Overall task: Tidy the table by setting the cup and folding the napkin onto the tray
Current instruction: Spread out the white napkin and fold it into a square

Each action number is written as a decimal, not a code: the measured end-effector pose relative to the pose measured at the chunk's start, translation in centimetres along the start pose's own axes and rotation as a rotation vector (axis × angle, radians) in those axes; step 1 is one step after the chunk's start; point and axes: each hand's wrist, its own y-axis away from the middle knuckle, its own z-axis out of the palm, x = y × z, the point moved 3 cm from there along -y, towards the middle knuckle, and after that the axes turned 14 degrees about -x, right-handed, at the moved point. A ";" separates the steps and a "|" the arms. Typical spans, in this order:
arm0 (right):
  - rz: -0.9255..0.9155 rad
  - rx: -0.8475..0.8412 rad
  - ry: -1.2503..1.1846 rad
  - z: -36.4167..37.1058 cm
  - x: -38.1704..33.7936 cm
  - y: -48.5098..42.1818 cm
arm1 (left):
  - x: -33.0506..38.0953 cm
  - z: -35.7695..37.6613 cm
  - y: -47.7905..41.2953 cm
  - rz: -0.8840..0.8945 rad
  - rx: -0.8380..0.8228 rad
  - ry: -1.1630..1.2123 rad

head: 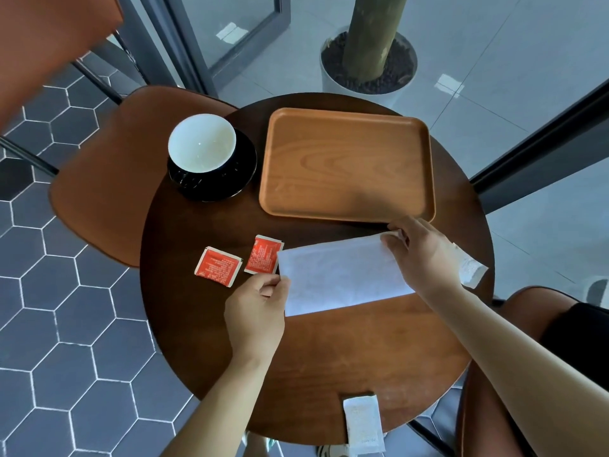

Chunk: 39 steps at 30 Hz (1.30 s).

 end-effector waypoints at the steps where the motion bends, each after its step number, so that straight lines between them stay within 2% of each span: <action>1: 0.011 -0.005 0.006 0.0 0.1 -0.1 | 0.0 0.0 0.0 -0.001 0.004 -0.013; 7: 0.062 -0.021 0.008 0.2 0.9 -0.1 | 0.7 0.1 0.2 0.104 0.045 -0.197; 11: 0.053 0.073 -0.096 -0.3 1.4 1.5 | 1.2 1.0 1.4 0.443 0.085 -0.543; 14: -0.161 0.166 0.086 0.0 0.3 3.9 | 1.5 2.3 1.2 0.627 -0.021 -0.743; 16: -0.304 0.073 0.189 1.7 -1.2 4.9 | 1.8 3.3 0.5 0.630 -0.110 -0.863; 18: -0.354 -0.040 0.266 3.5 -2.2 5.1 | 2.0 4.2 -0.2 0.608 -0.172 -0.956; 24: -0.303 -0.273 0.461 5.6 -1.4 3.6 | -0.1 5.4 -1.9 0.497 -0.219 -1.117; 31: -0.258 -0.308 0.573 4.5 1.4 4.1 | -0.3 5.5 -2.1 0.524 -0.207 -1.108; 39: -0.253 -0.320 0.557 4.6 1.5 4.0 | -0.1 5.6 -2.1 0.517 -0.208 -1.123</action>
